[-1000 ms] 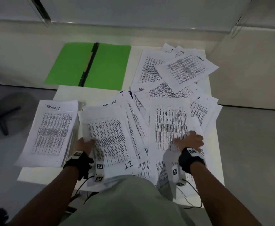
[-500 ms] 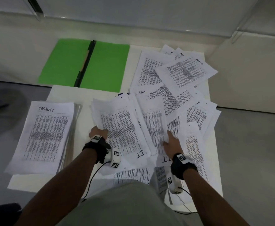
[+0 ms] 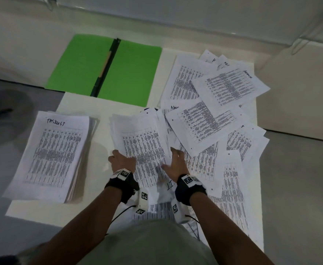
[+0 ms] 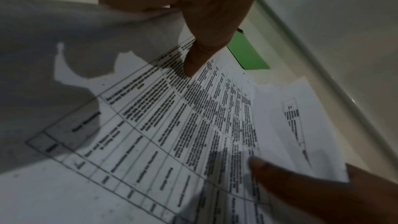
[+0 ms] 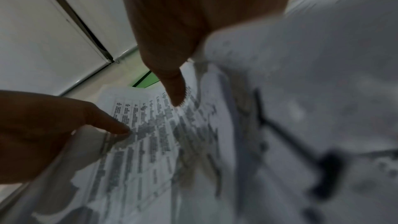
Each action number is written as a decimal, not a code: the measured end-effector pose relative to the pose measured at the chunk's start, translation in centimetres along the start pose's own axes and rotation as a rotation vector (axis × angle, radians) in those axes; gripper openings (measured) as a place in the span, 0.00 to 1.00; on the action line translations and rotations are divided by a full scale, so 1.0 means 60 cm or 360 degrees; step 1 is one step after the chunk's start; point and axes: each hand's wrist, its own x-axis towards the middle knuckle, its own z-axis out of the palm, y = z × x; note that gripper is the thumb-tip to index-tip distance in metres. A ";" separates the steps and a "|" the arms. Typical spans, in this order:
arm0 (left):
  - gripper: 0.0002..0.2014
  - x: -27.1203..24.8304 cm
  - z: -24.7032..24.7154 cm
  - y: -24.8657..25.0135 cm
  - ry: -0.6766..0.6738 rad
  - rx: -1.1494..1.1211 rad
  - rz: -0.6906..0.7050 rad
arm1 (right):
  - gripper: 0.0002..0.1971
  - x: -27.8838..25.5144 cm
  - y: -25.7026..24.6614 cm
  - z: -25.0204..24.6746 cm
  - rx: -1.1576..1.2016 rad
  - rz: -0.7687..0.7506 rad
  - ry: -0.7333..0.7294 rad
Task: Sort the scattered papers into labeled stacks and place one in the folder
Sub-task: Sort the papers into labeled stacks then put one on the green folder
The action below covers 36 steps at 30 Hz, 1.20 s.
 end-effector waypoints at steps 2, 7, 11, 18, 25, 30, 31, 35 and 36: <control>0.37 0.000 -0.004 0.003 -0.0046 -0.0082 -0.0045 | 0.37 0.006 -0.007 0.008 -0.0044 0.0032 0.0018; 0.47 0.012 -0.028 -0.011 -0.0166 -0.0394 -0.0142 | 0.36 0.001 0.008 0.008 0.0140 0.0042 -0.0010; 0.36 0.013 -0.050 -0.039 -0.0194 -0.0608 -0.0064 | 0.25 -0.015 0.068 -0.021 0.0226 0.0160 0.0352; 0.14 0.014 -0.106 -0.130 -0.0164 -0.0370 0.0199 | 0.31 -0.063 0.188 -0.119 0.0158 0.0858 0.0832; 0.19 -0.021 -0.103 -0.151 -0.0297 -0.0064 0.0268 | 0.36 -0.107 0.171 -0.099 0.0377 0.0509 0.0505; 0.14 -0.038 -0.072 -0.147 -0.0404 -0.0019 0.0314 | 0.35 -0.164 0.161 -0.046 0.0256 0.0321 0.0214; 0.14 -0.042 -0.063 -0.145 -0.0405 -0.0027 0.0352 | 0.35 -0.175 0.159 -0.035 0.0233 0.0277 0.0101; 0.22 -0.074 -0.031 -0.140 -0.0213 0.0198 0.0300 | 0.26 -0.200 0.151 -0.004 0.0044 0.0026 -0.0283; 0.27 -0.082 -0.025 -0.142 -0.0143 0.0285 0.0203 | 0.23 -0.204 0.148 0.003 -0.0048 -0.0039 -0.0372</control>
